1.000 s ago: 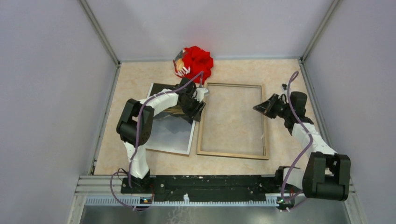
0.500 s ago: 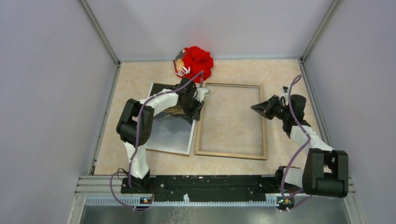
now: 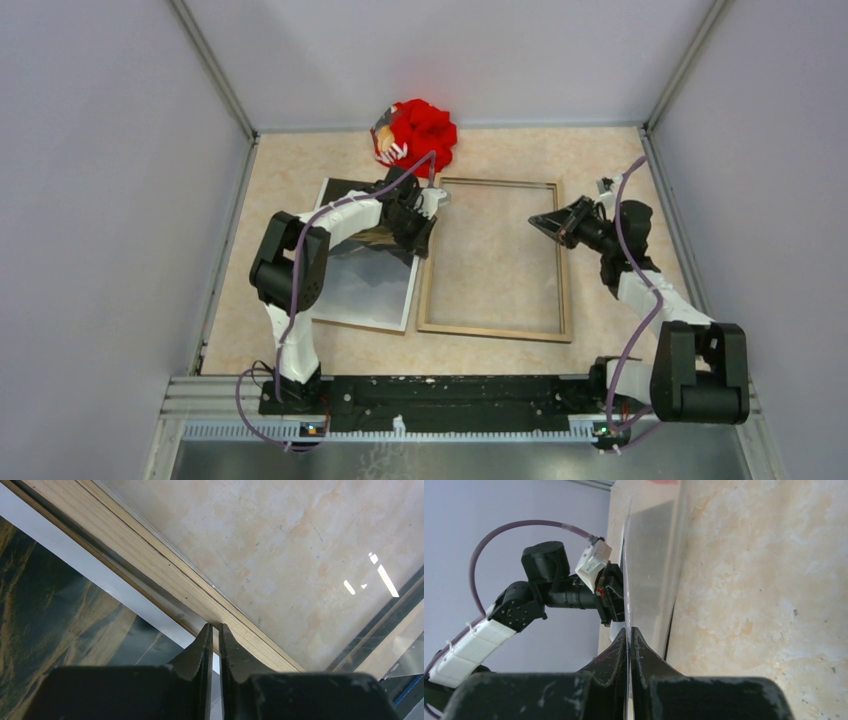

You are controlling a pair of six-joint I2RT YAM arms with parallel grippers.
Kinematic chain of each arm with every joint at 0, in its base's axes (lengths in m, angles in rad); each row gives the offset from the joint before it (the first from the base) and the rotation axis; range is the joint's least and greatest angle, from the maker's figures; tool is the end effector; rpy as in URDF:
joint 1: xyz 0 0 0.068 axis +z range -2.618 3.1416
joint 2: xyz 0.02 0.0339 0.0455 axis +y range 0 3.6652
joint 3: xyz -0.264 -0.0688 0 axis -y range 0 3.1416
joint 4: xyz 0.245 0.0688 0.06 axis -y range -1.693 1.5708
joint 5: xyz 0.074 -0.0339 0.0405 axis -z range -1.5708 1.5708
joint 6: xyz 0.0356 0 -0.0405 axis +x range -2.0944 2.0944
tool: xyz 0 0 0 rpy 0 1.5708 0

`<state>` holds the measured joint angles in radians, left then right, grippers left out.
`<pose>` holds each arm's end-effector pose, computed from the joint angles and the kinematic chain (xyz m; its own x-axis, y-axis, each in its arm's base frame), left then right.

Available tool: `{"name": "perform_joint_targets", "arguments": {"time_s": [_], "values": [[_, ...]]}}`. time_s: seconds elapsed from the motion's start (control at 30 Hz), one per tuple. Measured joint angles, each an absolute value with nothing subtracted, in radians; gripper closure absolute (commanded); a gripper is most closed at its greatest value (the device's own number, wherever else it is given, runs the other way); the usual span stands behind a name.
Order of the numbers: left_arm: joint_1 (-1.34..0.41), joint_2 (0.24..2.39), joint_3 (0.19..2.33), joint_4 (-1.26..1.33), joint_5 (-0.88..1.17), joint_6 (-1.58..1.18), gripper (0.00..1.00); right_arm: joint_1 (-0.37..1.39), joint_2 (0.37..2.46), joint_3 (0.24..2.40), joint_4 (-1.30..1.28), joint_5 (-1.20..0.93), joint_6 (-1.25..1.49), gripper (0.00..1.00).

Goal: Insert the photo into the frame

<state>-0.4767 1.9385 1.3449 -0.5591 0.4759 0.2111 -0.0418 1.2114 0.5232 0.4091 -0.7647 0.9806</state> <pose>0.3430 -0.1955 0.1760 -0.6739 0.5576 -0.4847 0.7306 0.6009 -0.3243 0.2511 0.0142 0.2239 -0.6806 0.6285 -0.3765 -0.1246 0.4071 0.9048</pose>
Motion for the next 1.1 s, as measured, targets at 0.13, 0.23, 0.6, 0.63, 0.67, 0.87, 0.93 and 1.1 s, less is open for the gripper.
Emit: {"name": "perform_joint_targets", "arguments": {"time_s": [0.13,0.23,0.6,0.63,0.67,0.87,0.93,1.1], "values": [[-0.473,1.938,1.345,-0.559,0.483,0.209,1.0,-0.022,1.215,0.521,0.468,-0.766,1.028,1.0],[-0.469,1.94,1.345,-0.559,0.483,0.208,1.0,-0.006,1.217,0.515,0.511,-0.762,1.058,1.0],[-0.456,1.944,1.345,-0.559,0.493,0.207,1.0,0.02,1.229,0.515,0.554,-0.762,1.07,1.0],[-0.455,1.945,1.345,-0.559,0.494,0.207,1.0,0.02,1.232,0.515,0.555,-0.762,1.07,1.0],[-0.454,1.945,1.345,-0.559,0.496,0.207,1.0,0.02,1.235,0.514,0.554,-0.762,1.069,1.0],[-0.452,1.946,1.345,-0.559,0.501,0.207,1.0,0.02,1.236,0.51,0.524,-0.739,1.031,1.0],[-0.452,1.946,1.345,-0.559,0.501,0.207,1.0,0.019,1.225,0.51,0.477,-0.714,1.002,1.0],[-0.452,1.946,1.345,-0.559,0.5,0.207,1.0,0.019,1.16,0.513,0.348,-0.64,0.924,0.93]]}}
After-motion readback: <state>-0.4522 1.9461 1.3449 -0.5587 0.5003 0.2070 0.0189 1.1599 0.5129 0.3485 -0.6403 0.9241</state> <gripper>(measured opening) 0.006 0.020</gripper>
